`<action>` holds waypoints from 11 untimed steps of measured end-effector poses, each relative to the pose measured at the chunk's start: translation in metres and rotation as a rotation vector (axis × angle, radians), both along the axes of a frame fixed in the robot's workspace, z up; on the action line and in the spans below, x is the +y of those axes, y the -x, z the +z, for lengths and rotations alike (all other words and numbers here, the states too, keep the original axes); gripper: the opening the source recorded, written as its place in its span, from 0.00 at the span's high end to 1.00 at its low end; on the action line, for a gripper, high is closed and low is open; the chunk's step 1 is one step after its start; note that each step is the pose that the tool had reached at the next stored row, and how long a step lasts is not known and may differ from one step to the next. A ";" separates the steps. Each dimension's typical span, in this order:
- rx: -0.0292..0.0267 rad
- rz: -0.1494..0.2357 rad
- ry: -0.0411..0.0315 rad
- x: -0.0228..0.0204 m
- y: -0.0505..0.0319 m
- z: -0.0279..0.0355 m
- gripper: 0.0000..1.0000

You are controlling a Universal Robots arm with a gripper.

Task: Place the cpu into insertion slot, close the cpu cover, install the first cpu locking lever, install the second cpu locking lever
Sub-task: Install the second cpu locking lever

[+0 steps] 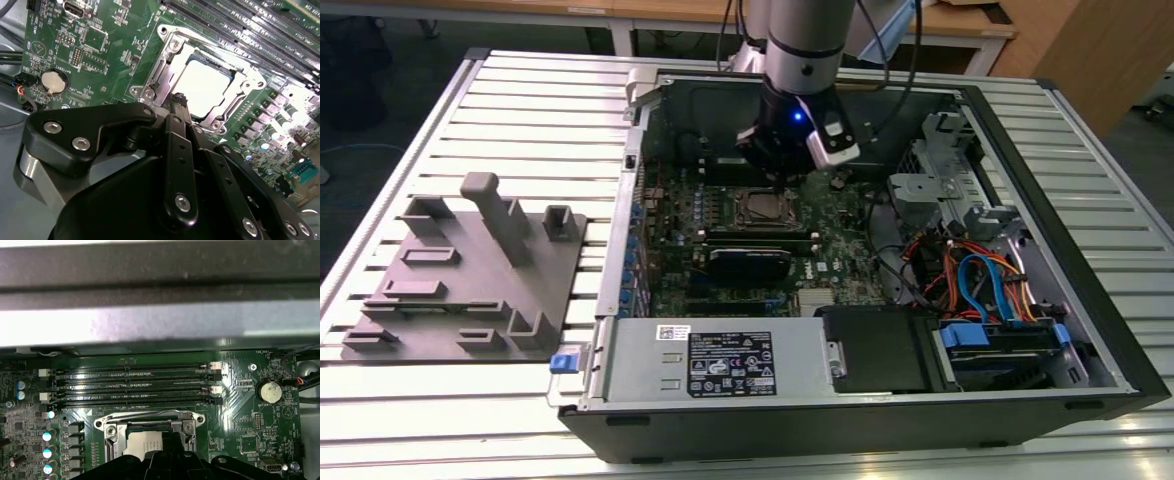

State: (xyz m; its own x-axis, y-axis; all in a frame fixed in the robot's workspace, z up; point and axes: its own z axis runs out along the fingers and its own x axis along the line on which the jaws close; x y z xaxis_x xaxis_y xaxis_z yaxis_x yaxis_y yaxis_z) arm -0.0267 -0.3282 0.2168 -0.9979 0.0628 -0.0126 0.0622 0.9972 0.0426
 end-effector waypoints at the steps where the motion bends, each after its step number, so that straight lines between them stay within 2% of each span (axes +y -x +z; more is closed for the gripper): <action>1: 0.0000 0.000 0.0000 -0.0010 0.0000 0.0000 0.90; 7: 0.0000 0.000 0.0000 -0.0089 0.0000 0.0000 0.90; 11: 0.0000 0.000 0.0000 -0.0097 0.0000 0.0000 0.90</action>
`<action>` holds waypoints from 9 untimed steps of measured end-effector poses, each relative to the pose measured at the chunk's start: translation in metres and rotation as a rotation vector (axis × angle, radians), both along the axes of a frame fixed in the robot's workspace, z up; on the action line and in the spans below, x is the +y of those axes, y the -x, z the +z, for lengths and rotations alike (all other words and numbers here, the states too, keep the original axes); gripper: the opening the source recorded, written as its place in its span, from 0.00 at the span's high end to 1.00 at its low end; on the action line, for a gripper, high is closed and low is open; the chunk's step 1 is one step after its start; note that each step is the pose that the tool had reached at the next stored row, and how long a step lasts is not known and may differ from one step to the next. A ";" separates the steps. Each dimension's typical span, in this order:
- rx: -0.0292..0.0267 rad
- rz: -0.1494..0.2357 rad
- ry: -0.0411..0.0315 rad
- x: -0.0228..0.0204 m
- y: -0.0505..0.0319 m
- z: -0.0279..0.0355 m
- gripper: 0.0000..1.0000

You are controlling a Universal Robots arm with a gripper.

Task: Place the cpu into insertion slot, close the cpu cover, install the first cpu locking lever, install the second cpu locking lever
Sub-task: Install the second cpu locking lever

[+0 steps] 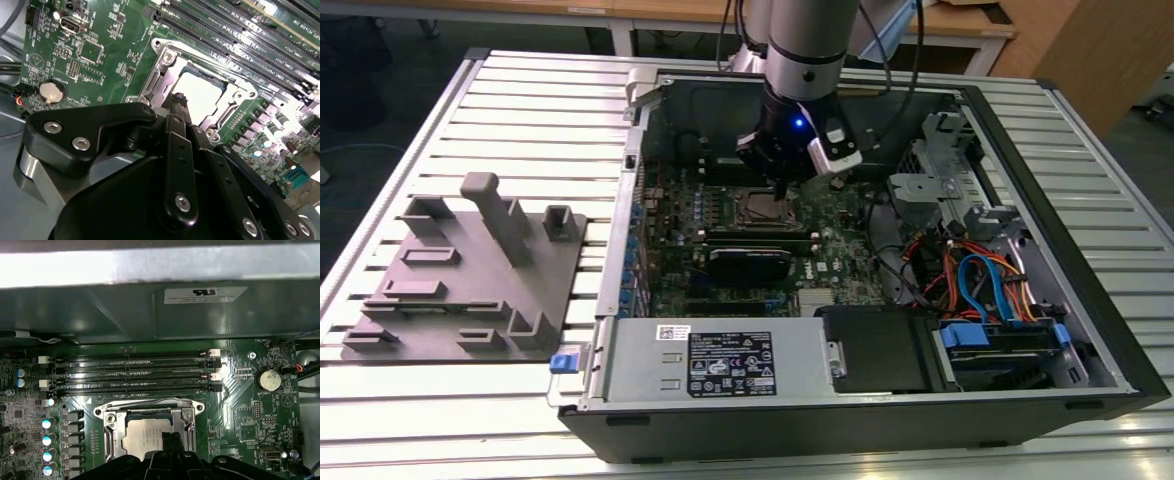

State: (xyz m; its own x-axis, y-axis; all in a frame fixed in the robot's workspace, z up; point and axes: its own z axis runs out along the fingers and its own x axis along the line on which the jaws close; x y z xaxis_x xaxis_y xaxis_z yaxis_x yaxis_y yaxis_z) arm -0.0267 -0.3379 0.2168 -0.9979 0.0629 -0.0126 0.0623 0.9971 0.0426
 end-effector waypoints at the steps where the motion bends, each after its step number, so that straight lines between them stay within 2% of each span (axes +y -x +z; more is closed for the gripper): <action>1: 0.0000 0.000 0.0000 0.0000 0.0000 0.0000 0.90; 9: 0.0000 0.000 0.0001 -0.0001 0.0000 0.0000 0.90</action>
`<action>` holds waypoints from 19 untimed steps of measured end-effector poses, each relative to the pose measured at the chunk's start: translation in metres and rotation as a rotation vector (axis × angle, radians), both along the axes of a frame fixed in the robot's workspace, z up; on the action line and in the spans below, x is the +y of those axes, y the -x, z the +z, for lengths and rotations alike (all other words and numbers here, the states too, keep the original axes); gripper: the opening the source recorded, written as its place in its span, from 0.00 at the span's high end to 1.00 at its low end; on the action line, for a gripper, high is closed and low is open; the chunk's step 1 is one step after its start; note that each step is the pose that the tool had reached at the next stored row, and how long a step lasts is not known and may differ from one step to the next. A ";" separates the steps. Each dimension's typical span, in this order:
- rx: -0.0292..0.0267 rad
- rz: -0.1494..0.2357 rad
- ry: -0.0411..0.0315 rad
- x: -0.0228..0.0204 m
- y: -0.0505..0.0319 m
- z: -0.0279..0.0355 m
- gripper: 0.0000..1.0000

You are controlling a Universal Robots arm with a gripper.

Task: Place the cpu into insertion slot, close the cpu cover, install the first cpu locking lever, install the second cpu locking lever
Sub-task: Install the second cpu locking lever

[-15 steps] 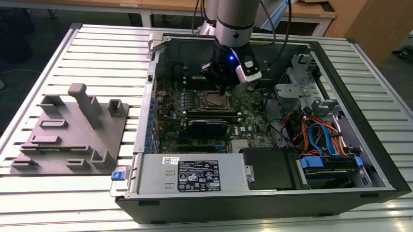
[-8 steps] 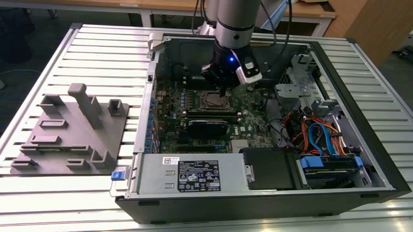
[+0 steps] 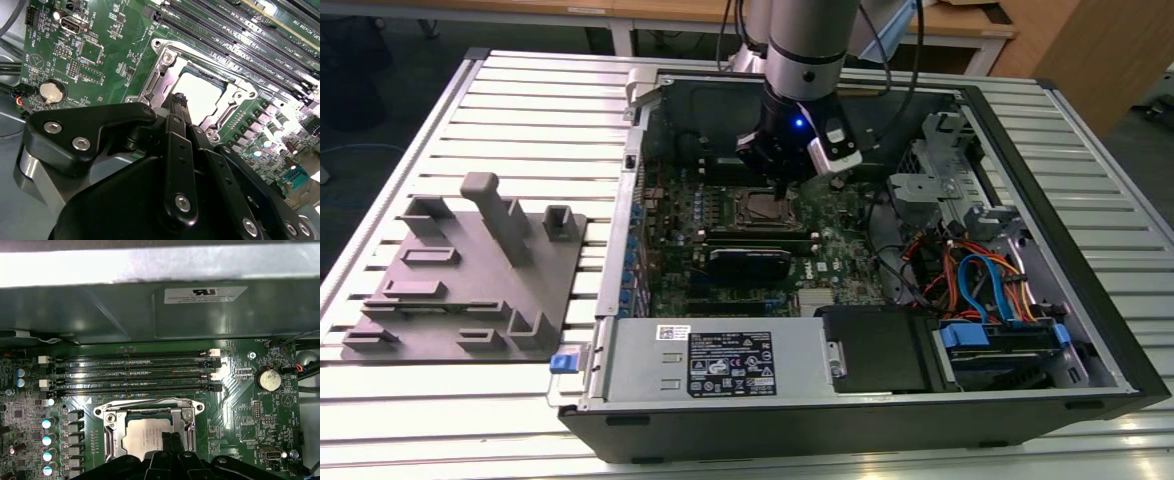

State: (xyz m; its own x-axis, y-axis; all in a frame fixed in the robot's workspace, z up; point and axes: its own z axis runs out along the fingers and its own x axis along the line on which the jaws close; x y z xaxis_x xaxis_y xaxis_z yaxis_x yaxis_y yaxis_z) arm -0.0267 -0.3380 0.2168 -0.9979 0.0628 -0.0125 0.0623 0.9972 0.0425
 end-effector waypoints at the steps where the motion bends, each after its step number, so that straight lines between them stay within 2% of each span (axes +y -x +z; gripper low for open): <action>1: 0.0001 0.000 -0.0001 0.0000 0.0000 0.0001 0.90; 7: 0.0016 0.000 0.0001 0.0000 0.0000 0.0061 0.90; 13: 0.0016 0.000 0.0001 -0.0006 0.0000 0.0066 0.90; 19: 0.0015 0.000 0.0034 -0.0039 0.0000 0.0064 0.90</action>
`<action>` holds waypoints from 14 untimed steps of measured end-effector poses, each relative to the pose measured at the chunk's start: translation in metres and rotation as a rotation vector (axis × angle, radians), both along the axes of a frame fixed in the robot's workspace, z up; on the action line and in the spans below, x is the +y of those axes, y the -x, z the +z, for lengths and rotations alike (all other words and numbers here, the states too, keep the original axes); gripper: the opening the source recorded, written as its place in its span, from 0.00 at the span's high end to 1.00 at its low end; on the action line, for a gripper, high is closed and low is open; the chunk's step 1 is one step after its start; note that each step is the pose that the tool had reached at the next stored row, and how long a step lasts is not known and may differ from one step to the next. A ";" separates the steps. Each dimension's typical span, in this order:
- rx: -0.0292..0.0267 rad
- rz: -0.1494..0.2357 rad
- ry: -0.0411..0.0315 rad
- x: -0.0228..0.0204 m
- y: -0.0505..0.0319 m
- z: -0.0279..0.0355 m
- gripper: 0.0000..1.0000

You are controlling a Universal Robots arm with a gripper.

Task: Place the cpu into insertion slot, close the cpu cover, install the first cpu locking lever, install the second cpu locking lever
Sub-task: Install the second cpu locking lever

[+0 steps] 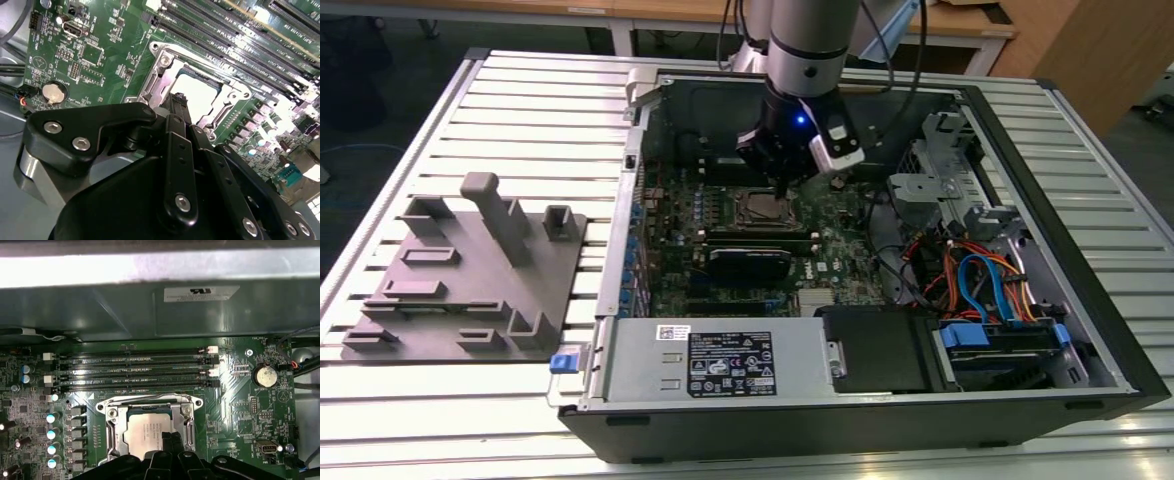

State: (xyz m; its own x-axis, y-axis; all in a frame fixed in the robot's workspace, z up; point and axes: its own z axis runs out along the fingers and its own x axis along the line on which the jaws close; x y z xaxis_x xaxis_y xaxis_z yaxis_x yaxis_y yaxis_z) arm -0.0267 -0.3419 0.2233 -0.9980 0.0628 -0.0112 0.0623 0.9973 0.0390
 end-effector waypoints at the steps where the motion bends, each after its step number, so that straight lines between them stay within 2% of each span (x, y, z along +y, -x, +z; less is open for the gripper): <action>1: 0.0000 0.000 0.0016 -0.0007 0.0000 0.0000 0.90; 5: 0.0000 0.000 0.0044 -0.0046 0.0000 0.0000 0.90; 7: 0.0001 0.000 0.0047 -0.0050 0.0000 0.0003 0.90; 11: 0.0003 0.000 0.0052 -0.0050 0.0000 0.0096 0.90; 14: 0.0002 0.000 0.0051 -0.0069 -0.0001 0.0099 0.90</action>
